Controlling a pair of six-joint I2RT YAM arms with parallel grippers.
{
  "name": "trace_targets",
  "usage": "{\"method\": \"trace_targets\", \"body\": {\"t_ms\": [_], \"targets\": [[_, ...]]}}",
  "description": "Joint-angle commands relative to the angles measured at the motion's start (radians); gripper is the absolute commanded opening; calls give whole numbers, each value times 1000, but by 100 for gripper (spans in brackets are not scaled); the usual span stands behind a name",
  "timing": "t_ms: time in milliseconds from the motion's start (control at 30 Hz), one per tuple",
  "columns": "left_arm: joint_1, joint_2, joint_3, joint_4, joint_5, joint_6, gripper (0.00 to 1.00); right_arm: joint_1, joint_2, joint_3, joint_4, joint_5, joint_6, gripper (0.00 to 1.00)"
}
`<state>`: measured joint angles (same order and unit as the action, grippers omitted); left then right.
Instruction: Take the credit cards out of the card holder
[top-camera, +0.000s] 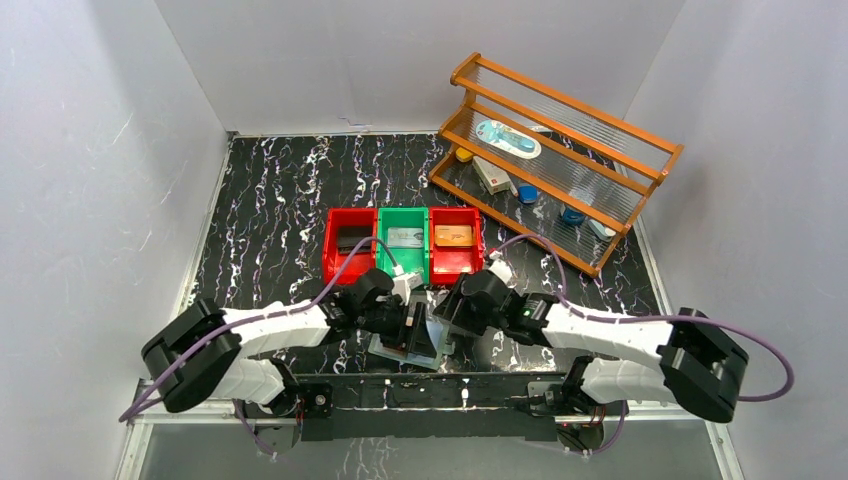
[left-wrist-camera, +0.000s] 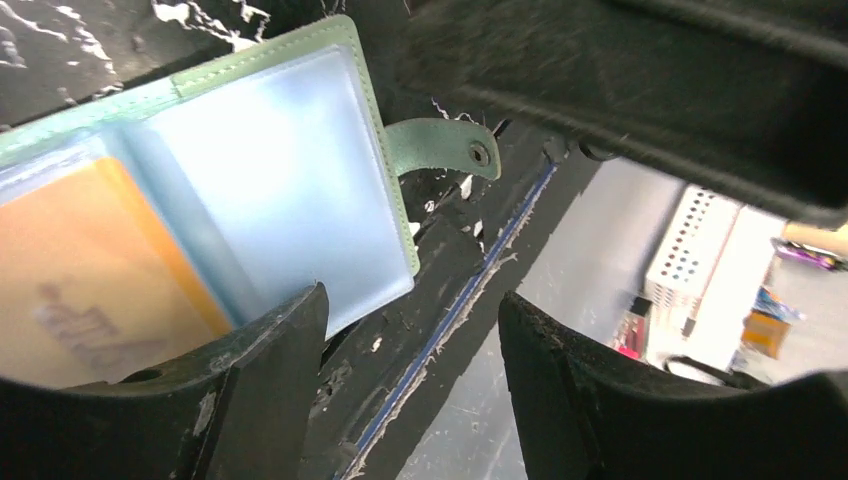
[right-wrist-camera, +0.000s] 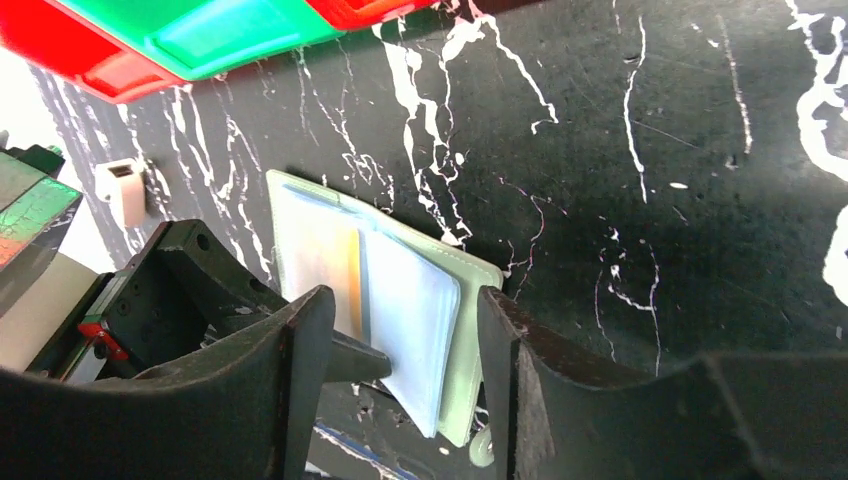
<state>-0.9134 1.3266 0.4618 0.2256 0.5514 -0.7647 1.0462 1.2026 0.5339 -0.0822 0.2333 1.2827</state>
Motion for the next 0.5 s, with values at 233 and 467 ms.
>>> {"method": "trace_targets", "body": {"t_ms": [233,467], "targets": [[-11,-409,128,-653,-794,-22,68,11,-74,32,37,-15,-64,60],[16,-475,127,-849,-1003,-85,75,97,135,243,-118,83,-95,64]]}}
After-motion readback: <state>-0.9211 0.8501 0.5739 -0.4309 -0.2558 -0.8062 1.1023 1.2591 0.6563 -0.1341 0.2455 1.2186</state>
